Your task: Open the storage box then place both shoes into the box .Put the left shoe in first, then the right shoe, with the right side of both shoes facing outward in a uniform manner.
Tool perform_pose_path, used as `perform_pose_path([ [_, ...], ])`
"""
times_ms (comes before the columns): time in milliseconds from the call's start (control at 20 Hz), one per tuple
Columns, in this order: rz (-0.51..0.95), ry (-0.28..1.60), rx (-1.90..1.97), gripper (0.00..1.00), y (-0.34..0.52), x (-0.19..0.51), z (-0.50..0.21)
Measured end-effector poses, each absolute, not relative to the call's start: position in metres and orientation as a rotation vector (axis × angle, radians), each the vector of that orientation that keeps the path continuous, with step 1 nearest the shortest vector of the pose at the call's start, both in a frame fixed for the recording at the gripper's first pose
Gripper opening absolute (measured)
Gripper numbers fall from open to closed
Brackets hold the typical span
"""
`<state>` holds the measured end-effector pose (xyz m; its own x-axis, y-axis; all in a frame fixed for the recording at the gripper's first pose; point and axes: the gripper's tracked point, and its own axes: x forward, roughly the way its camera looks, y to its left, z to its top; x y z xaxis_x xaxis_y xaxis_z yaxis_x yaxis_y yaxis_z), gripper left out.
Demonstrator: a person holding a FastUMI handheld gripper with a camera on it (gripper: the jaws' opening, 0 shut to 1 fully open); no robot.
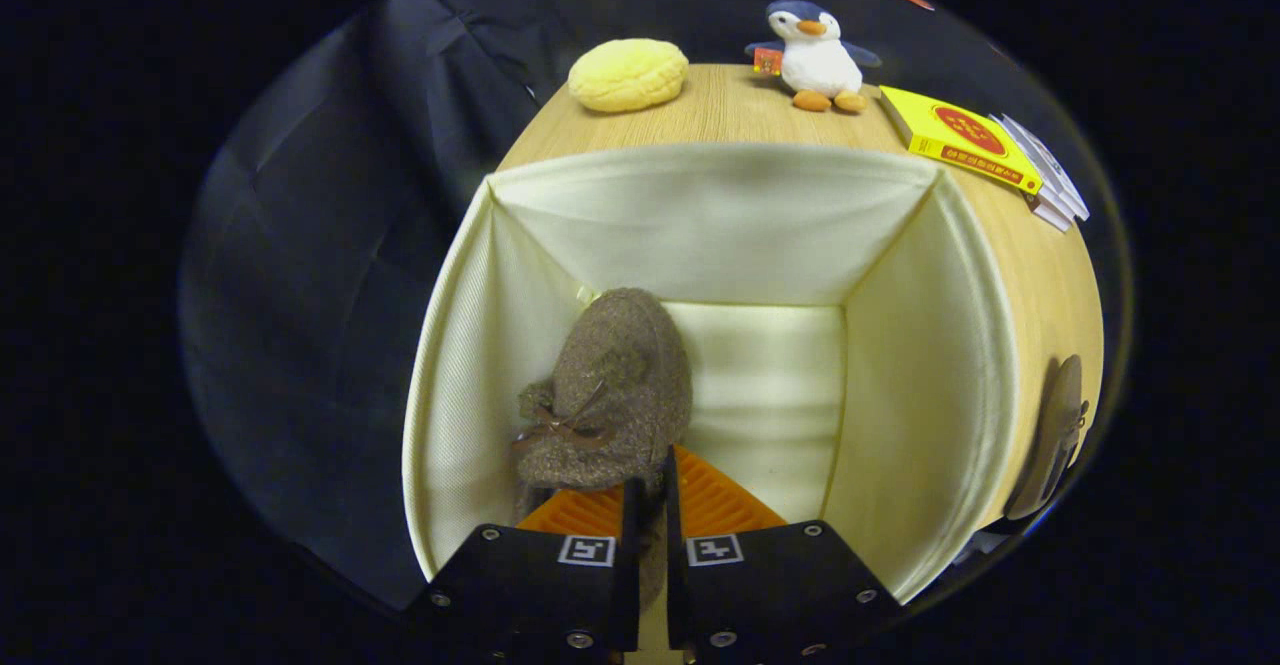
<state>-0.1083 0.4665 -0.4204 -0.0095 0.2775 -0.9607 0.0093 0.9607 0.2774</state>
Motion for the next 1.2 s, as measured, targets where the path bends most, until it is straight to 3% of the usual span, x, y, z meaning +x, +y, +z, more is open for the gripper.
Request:
perform_pose_path([
  [150, 0.264, 1.618, 0.217, 0.22, 0.471, -0.121, -0.418],
  [250, 0.314, 1.607, 0.228, 0.36, 0.472, -0.122, -0.411],
  [300, 0.338, 1.608, 0.249, 0.48, 0.471, -0.123, -0.405],
  [600, 0.437, 1.524, 0.401, 0.77, 0.444, -0.112, -0.349],
  [900, 0.419, 1.316, 0.448, 0.92, 0.342, -0.087, -0.303],
  [1200, 0.264, 1.292, 0.406, 0.96, 0.204, -0.116, -0.319],
])
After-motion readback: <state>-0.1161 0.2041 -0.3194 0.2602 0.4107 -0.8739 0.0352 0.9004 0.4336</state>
